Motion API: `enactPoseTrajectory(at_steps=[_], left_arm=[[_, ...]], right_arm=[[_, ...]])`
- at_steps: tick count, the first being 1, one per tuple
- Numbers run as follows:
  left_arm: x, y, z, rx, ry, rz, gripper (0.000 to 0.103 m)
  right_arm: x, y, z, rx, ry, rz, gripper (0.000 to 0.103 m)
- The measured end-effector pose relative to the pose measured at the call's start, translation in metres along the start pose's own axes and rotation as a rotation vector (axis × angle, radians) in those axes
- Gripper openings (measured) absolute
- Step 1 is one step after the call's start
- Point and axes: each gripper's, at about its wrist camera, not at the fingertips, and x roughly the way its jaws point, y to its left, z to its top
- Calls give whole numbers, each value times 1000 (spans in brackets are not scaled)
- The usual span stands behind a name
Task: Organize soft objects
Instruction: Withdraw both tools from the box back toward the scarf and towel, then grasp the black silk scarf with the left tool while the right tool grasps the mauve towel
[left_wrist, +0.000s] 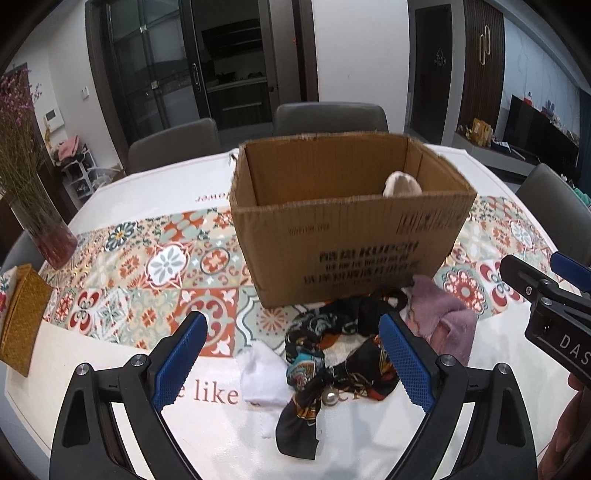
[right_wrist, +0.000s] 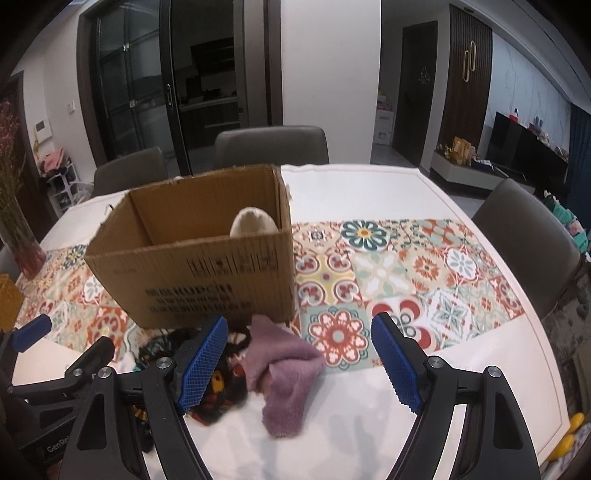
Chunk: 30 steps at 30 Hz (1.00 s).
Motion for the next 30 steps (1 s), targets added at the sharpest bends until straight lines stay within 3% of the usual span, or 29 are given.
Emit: enactPoseTrajectory(at_steps=[12, 23, 28, 30], left_arm=[[26, -5, -26, 12, 21, 6, 94], [52, -5, -42, 3, 76, -27, 81], [64, -9, -48, 10, 111, -39, 66], [65, -10, -49, 12, 114, -40, 66]], right_arm=[[29, -2, -32, -2, 70, -13, 81], [53, 6, -54, -21, 131, -12, 81], [62, 9, -61, -28, 153, -9, 81], [64, 10, -63, -32, 158, -7, 81]])
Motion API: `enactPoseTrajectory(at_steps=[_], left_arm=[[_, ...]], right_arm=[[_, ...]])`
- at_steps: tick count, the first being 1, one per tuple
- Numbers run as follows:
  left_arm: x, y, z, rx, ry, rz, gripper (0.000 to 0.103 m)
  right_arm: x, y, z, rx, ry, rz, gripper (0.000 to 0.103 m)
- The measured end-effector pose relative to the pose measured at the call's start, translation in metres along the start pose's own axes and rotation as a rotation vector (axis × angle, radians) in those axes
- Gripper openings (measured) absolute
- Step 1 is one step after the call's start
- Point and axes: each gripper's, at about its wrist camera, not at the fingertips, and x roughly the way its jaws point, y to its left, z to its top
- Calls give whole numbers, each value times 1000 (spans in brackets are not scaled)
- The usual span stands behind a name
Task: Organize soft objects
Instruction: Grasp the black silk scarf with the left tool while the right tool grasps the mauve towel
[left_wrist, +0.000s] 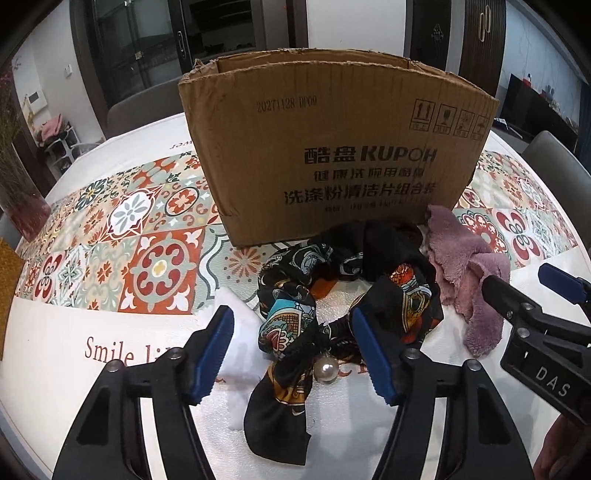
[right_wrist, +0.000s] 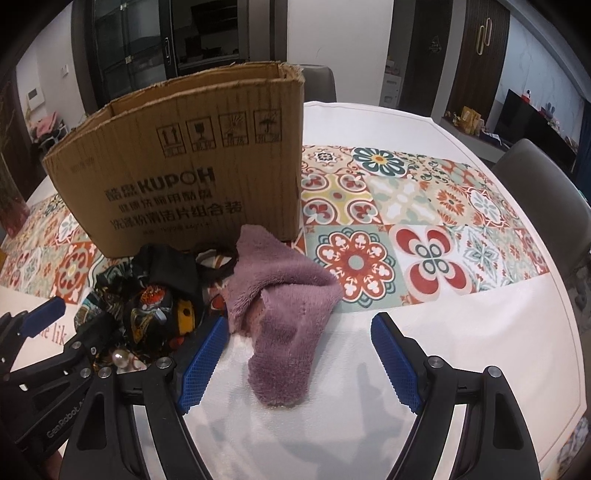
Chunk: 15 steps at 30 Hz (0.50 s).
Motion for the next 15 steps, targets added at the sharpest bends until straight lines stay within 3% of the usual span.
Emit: enactPoseTrajectory(at_steps=[12, 15], left_arm=[[10, -3, -3, 10, 23, -2, 52], [13, -2, -5, 9, 36, 2, 51]], right_arm=[[13, 7, -8, -10, 40, 1, 79], [15, 8, -9, -13, 51, -4, 74]])
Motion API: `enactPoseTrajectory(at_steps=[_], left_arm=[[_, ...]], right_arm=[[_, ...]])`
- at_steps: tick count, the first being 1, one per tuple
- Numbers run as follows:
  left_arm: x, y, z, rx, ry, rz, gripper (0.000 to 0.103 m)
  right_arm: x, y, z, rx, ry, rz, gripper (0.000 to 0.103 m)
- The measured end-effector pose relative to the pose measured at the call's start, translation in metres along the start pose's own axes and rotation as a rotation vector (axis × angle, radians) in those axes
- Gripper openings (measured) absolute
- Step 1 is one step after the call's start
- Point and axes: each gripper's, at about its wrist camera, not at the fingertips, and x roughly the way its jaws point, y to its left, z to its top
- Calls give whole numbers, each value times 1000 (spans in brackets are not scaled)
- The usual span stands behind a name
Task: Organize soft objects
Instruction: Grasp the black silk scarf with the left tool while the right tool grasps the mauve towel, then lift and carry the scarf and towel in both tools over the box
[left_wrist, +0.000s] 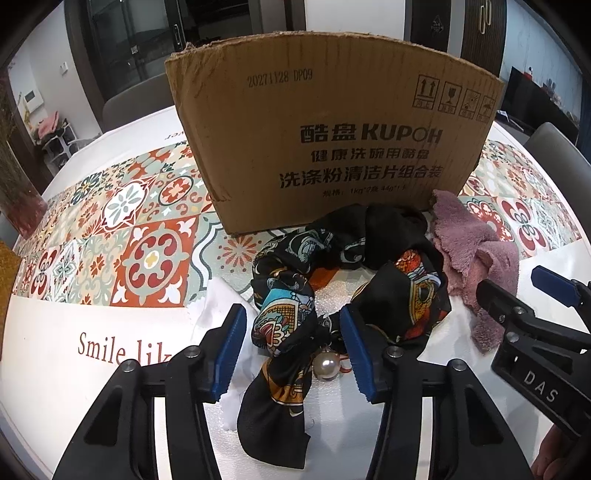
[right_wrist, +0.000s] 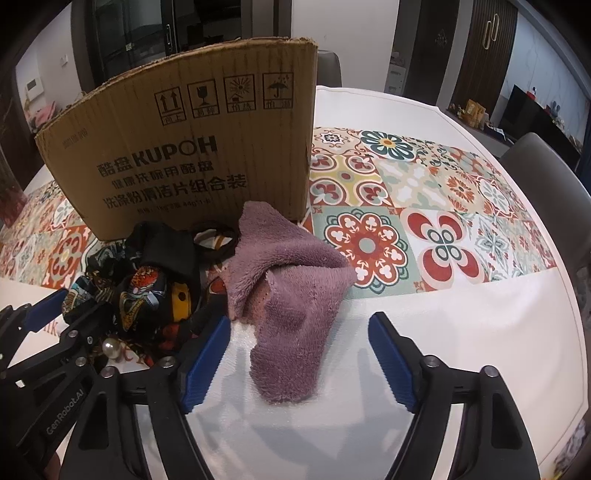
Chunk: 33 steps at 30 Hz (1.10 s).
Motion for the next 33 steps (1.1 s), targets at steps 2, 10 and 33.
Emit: enactPoseTrajectory(at_steps=[2, 10, 33], left_arm=[[2, 0, -1, -1, 8, 1, 46], [5, 0, -1, 14, 31, -2, 22], [-27, -4, 12, 25, -26, -43, 5]], right_arm=[[3, 0, 0, 3, 16, 2, 60], [13, -7, -5, 36, 73, 21, 17], [-26, -13, 10, 40, -40, 46, 9]])
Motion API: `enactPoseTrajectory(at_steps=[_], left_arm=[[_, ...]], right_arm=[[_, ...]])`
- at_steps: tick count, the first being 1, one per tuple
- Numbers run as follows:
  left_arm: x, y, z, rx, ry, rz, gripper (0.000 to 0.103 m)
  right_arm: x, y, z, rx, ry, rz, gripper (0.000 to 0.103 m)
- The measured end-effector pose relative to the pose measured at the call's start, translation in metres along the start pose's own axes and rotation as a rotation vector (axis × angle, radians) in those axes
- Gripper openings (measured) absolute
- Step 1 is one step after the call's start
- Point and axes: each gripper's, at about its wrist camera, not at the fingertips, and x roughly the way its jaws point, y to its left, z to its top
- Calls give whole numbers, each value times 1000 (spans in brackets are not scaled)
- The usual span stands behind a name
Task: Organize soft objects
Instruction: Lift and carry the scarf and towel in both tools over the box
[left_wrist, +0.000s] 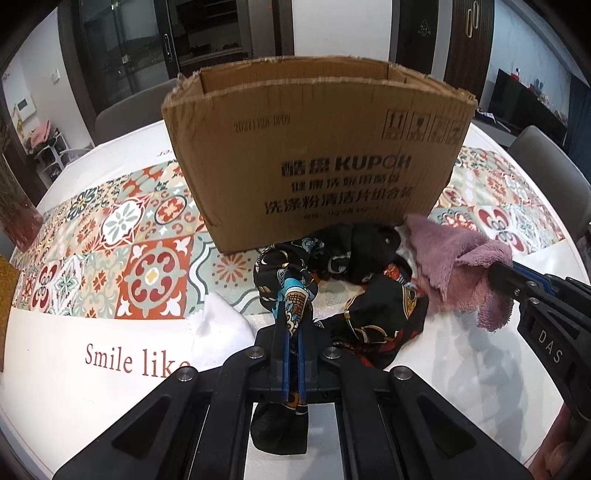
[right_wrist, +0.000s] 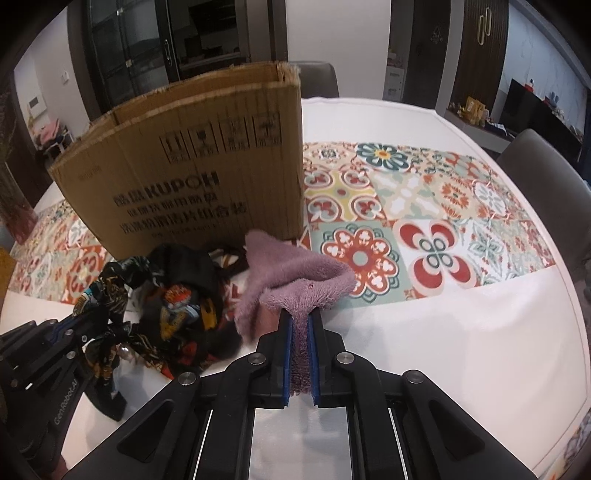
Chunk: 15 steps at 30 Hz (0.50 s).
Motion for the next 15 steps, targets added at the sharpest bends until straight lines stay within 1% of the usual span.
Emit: enactPoseTrajectory(at_steps=[3, 8, 15], left_arm=[[-7, -1, 5, 2, -7, -6, 5], [-20, -1, 12, 2, -35, 5, 5], [-31, 1, 19, -5, -46, 11, 5]], right_arm=[[-9, 0, 4, 2, -20, 7, 9], [-25, 2, 12, 1, -55, 24, 9], [-40, 7, 18, -12, -88, 37, 9]])
